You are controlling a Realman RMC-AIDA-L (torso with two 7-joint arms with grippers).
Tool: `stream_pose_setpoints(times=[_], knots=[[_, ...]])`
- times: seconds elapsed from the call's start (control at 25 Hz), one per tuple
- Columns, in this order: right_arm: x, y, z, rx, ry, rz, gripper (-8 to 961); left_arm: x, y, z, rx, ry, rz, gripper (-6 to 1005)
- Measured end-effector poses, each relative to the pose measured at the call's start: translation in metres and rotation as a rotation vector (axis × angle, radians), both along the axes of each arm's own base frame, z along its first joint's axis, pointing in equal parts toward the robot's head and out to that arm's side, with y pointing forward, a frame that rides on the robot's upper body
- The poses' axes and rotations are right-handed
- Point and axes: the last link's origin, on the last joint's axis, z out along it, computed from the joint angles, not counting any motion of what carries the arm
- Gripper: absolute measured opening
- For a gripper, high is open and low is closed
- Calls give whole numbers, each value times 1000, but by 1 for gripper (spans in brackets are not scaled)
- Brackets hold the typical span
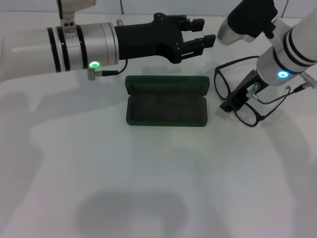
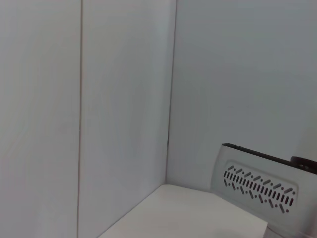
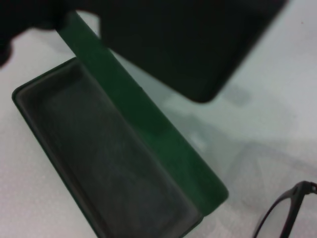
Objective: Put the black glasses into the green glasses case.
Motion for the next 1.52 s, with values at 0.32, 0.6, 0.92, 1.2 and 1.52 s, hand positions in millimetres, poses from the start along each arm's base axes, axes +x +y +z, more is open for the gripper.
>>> stream_pose_setpoints(times=[0.32, 0.6, 0.92, 1.2, 1.52], knots=[[-1, 0, 5, -6, 7, -12, 195, 0, 0, 0, 1, -2, 2, 468], [-2, 0, 20, 22, 44, -1, 118, -1, -1, 1, 0, -11, 5, 469], [22, -1, 82, 181, 295, 32, 116, 7, -13, 11, -35, -167, -19, 468], [64, -46, 95, 253, 757, 469, 117, 25, -13, 24, -123, -315, 13, 468], [65, -69, 88, 270, 801, 828, 117, 69, -12, 17, -361, -227, -39, 469]])
